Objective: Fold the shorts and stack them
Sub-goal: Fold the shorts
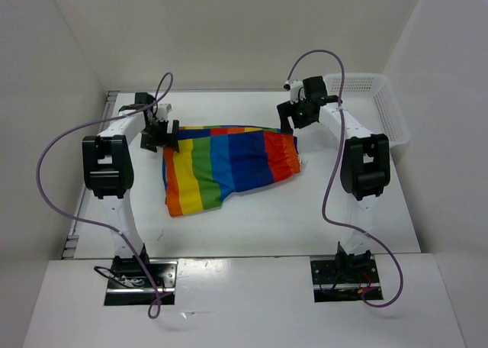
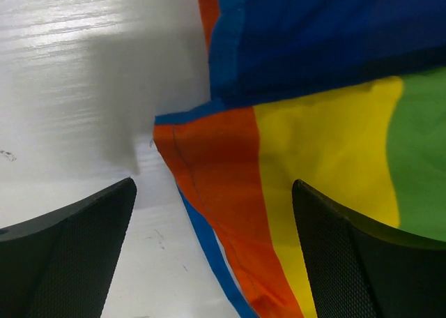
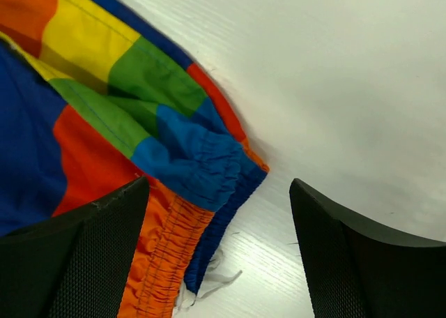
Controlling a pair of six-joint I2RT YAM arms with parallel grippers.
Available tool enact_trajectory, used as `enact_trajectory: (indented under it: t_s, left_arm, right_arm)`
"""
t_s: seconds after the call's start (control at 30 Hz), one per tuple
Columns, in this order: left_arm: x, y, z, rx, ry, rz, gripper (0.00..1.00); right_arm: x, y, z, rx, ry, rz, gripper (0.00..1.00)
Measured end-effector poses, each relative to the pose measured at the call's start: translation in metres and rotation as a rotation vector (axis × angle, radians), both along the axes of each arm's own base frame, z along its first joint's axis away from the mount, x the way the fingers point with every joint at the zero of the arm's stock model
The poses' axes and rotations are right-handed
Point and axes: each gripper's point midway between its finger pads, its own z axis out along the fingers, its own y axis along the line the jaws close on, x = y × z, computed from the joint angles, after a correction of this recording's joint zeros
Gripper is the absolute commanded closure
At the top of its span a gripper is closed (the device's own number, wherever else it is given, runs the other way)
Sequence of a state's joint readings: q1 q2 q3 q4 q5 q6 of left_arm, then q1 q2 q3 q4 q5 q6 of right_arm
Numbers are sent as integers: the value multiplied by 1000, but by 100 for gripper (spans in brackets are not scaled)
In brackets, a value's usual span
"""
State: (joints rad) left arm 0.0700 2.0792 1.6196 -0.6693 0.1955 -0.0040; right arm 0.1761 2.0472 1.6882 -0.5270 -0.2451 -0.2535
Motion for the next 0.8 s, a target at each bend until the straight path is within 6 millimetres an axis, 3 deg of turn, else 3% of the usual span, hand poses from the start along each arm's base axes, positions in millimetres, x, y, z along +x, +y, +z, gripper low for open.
enact_trajectory:
  t_s: [0.1,0.3,0.4,0.6,0.77,0.8]
  left_arm:
    - [4,4,-10,13,5,7,3]
    - [30,5,-1,-6,-96,5,15]
    - [34,1,-3,-35,-108,-3,36]
    - [36,-1,-19,-45,-94,-11,56]
    - [37,1,-19,-44,-94,-5,79]
    - [37,1,-19,-44,-95,-4,90]
  right_arm:
    - [-4,8,-1,26,14,28,13]
    - [-11,16,-4,56,33,64,13]
    - [-18,15,-13,46,57,75,15]
    - [-20,14,-17,38,65,84,24]
    - [-20,13,-21,31,69,89,49]
    - [-20,13,-21,32,70,86,52]
